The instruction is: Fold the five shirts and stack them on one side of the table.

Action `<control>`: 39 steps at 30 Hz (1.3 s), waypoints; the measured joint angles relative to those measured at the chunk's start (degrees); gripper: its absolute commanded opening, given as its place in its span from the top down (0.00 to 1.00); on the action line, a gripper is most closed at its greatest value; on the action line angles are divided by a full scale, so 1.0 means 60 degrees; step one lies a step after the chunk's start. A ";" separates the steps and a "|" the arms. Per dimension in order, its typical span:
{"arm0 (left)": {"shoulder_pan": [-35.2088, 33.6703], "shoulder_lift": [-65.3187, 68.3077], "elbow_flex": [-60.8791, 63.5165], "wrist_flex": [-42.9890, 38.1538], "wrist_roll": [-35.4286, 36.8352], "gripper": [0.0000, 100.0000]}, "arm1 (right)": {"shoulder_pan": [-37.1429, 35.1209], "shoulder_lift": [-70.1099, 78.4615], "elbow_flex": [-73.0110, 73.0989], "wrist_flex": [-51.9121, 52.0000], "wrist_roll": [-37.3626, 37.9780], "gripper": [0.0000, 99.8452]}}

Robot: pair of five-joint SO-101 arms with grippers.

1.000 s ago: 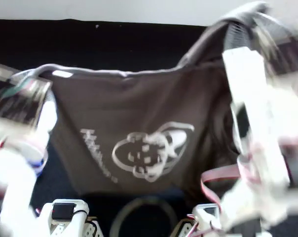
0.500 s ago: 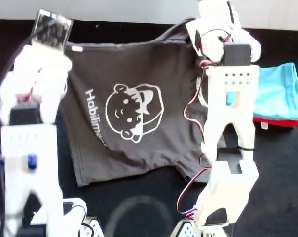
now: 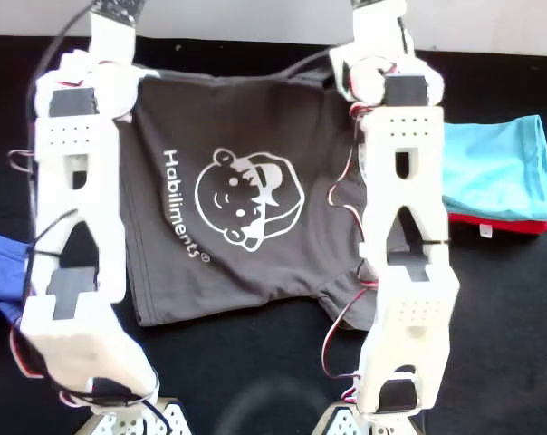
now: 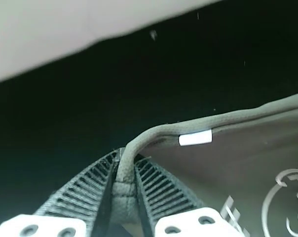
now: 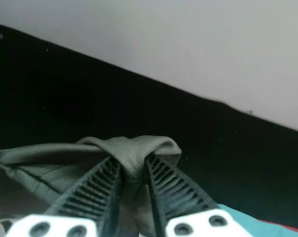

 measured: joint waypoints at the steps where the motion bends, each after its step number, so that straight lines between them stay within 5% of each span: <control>1: 0.0000 0.0264 -0.0044 0.0000 0.0000 0.99 | 0.0000 0.0220 0.0000 0.0000 0.0000 0.99; 11: 0.0161 0.1861 -0.0073 0.0117 0.0000 0.99 | -0.0015 0.1216 0.0000 0.0908 0.0000 0.99; 26: 0.0161 0.0000 -0.0073 0.4674 0.0000 0.99 | 0.0000 0.1216 -0.4454 0.6198 0.0000 0.99; 39: 0.0176 -0.1275 -0.0088 0.7546 0.0000 0.99 | 0.0161 0.0381 -0.3780 0.6549 0.0000 0.99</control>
